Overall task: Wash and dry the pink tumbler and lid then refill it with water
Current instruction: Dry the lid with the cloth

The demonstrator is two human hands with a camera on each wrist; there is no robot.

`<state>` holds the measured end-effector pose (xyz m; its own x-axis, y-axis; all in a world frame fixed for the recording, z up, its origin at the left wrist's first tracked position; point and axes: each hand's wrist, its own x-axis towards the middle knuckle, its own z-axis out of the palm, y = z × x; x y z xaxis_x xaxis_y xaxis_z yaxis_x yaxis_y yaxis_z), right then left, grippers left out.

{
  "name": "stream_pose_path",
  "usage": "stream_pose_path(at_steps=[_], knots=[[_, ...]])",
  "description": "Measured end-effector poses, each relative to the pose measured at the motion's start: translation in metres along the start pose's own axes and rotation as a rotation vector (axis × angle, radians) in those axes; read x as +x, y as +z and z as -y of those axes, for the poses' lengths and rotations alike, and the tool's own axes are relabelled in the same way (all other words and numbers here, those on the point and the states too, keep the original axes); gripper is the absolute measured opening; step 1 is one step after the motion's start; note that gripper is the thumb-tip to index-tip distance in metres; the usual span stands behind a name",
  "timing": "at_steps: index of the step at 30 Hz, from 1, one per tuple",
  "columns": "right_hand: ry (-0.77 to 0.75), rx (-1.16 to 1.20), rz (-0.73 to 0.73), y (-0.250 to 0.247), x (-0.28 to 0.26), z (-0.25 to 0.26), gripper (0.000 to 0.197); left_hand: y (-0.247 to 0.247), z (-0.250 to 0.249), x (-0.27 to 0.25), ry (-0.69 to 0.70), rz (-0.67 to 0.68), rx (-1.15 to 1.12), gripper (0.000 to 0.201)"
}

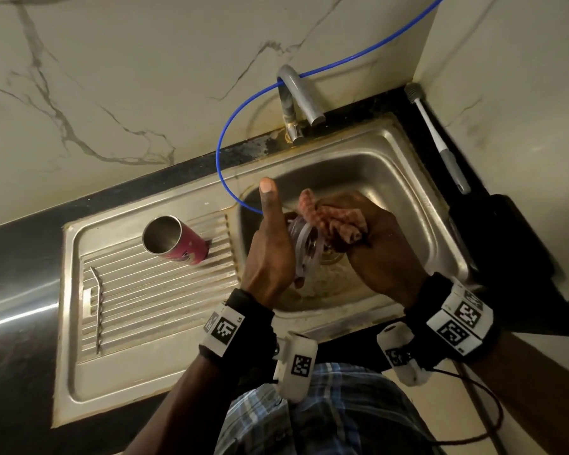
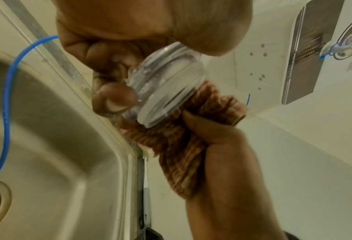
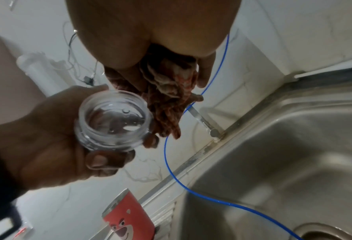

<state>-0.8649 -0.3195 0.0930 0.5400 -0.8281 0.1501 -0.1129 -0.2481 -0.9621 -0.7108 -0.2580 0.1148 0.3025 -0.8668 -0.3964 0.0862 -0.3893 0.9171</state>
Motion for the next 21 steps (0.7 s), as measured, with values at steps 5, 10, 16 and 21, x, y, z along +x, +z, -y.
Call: stream_pose_path(at_steps=[5, 10, 16, 21], knots=[[-0.127, -0.176, 0.031, 0.001, -0.009, 0.018, 0.033, -0.006, 0.001, 0.002, 0.016, -0.013, 0.045, 0.125], [-0.204, -0.182, 0.069, -0.001, -0.005, 0.016, 0.024, -0.002, 0.002, -0.001, -0.008, 0.027, 0.016, 0.129], [0.335, 0.522, -0.106, 0.011, -0.007, 0.021, 0.02, -0.004, -0.003, -0.006, 0.214, -0.21, 0.221, 0.125], [0.512, 0.631, -0.16, 0.018, -0.009, 0.016, 0.031, 0.003, -0.006, -0.017, 0.476, -0.351, 0.37, 0.089]])
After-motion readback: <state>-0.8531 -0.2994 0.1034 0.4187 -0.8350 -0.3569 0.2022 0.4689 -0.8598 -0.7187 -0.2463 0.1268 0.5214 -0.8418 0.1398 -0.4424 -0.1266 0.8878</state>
